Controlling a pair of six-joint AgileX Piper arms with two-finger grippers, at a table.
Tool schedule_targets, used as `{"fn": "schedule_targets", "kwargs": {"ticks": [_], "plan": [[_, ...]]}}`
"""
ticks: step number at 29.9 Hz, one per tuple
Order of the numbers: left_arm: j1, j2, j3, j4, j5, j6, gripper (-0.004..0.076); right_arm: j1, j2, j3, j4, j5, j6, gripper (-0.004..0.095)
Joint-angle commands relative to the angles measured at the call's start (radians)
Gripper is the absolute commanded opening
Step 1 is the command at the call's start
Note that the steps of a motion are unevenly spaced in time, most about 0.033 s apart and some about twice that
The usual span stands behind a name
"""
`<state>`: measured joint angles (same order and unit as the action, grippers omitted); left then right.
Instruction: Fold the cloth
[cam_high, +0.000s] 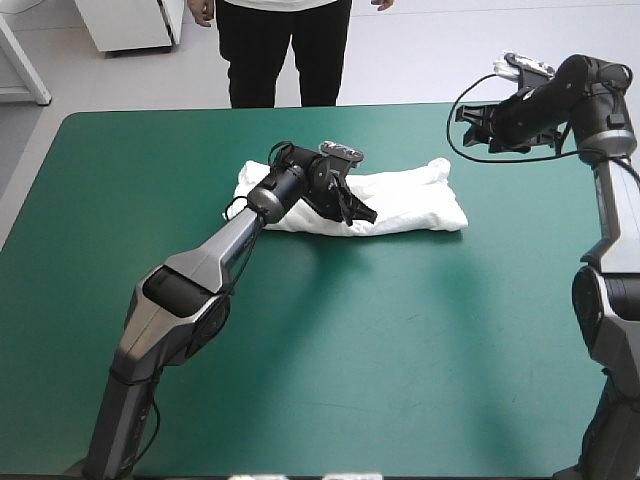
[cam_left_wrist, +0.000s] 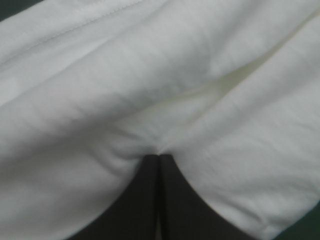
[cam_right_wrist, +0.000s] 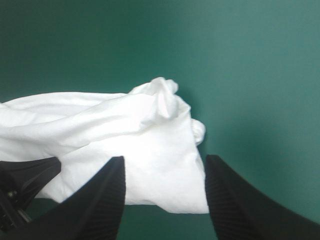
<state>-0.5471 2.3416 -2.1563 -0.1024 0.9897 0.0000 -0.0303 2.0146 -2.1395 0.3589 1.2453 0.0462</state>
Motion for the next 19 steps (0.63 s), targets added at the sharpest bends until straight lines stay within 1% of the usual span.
{"fn": "schedule_targets", "kwargs": {"ticks": [1,3,4,11,16,19], "plan": [[-0.006,-0.054,-0.022,-0.019,-0.001,0.000,-0.0010,-0.013,-0.019,0.017,0.091,0.000,-0.062,0.0640],[-0.006,-0.054,-0.022,-0.019,0.004,0.000,-0.0010,-0.013,-0.006,0.073,0.128,-0.022,-0.121,0.0691],[-0.006,-0.054,-0.022,-0.019,0.007,0.000,-0.0010,-0.013,-0.001,0.108,0.150,-0.046,-0.136,0.0696],[-0.006,-0.054,-0.022,-0.021,0.017,0.000,-0.0010,-0.005,-0.001,0.346,0.155,-0.197,-0.221,0.0676],[-0.006,-0.054,-0.022,-0.018,0.017,0.000,-0.0010,0.016,0.006,0.399,0.180,-0.284,-0.253,0.0673],[-0.006,-0.054,-0.022,-0.018,0.017,0.000,-0.0010,0.029,0.027,0.403,0.210,-0.310,-0.270,0.0670]]}}
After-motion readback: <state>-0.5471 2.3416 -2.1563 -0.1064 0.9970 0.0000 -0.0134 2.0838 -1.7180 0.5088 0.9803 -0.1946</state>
